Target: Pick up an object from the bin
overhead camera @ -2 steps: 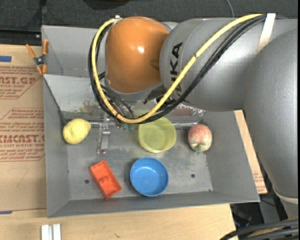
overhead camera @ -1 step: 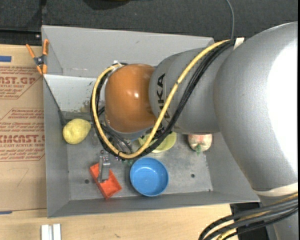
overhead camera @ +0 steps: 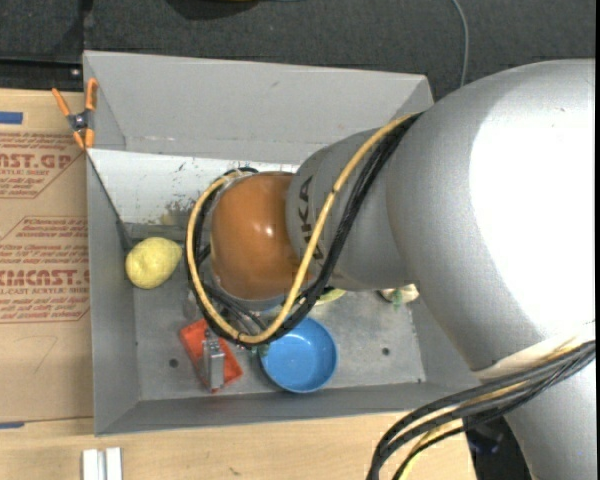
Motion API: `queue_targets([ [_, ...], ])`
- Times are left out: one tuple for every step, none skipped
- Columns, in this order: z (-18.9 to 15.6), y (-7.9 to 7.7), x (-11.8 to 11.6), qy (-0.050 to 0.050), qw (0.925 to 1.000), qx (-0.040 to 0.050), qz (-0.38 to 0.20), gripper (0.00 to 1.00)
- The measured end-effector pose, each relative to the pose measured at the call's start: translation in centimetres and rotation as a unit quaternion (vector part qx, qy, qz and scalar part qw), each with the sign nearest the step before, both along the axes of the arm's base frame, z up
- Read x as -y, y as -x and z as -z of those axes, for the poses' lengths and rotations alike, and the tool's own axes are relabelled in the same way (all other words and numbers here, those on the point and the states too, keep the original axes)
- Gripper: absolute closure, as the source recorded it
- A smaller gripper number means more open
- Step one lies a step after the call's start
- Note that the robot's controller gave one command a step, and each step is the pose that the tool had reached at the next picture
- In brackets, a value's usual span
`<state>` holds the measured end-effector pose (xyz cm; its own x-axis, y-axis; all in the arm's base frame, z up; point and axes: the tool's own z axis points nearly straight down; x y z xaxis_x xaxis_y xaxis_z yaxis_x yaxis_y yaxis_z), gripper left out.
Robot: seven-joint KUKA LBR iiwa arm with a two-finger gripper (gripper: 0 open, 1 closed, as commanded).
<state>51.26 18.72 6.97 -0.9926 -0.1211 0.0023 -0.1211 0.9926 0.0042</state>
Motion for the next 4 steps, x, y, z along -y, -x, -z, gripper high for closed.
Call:
queue_targets([
  [-9.0, -2.0, -1.0, 0.001, 1.0, 0.0007, 0.005, 0.0],
  [-11.3, -2.6, -1.1, 0.001, 1.0, 0.0004, 0.007, 0.0],
  [-10.1, 0.1, -0.9, 0.0, 0.9997, 0.0025, -0.024, 0.0],
  [-4.4, 1.1, 1.7, -0.001, 0.9973, 0.0008, -0.073, 1.0],
])
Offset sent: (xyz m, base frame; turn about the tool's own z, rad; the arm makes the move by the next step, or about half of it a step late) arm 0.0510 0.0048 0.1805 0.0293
